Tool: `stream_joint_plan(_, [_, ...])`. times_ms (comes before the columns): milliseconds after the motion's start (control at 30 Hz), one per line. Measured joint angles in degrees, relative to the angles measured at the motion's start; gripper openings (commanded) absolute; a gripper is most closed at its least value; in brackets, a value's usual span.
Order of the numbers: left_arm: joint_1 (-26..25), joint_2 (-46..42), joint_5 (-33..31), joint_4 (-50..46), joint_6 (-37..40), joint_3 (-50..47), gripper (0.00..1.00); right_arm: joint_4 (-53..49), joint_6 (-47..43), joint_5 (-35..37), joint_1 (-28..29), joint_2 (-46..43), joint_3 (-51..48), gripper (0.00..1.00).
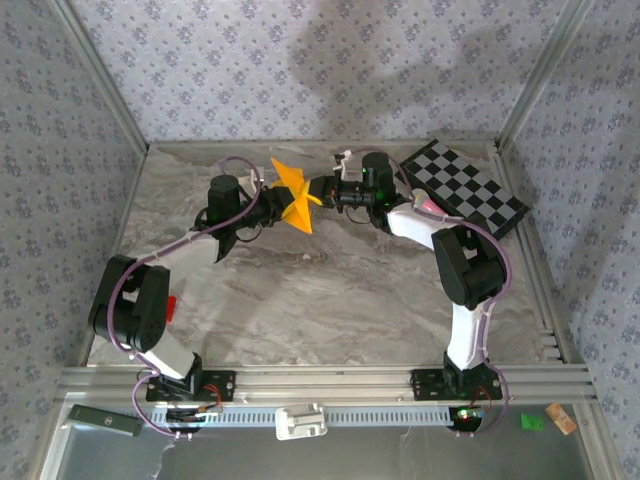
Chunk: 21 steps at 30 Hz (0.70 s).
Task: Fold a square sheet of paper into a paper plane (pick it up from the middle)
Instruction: Turn over the paper at the center of the table.
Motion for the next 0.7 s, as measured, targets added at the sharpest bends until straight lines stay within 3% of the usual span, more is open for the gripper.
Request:
stream_joint_plan(300, [0.0,0.0,0.0,-0.04,0.37,0.02,0.11,-0.09,-0.04,0.02,-0.11,0.0,-0.48,0.1])
stream_joint_plan(500, [-0.02,0.0,-0.46,-3.37,2.23,1.09,0.08,-3.37,-2.67,1.2,-0.74,-1.07,-1.97,0.37])
stream_joint_plan(700, [-0.09,-0.48,-5.25,-19.69,11.69,6.1,0.08,-17.55,-13.07,8.96,-3.98,-7.34,-3.21,0.49])
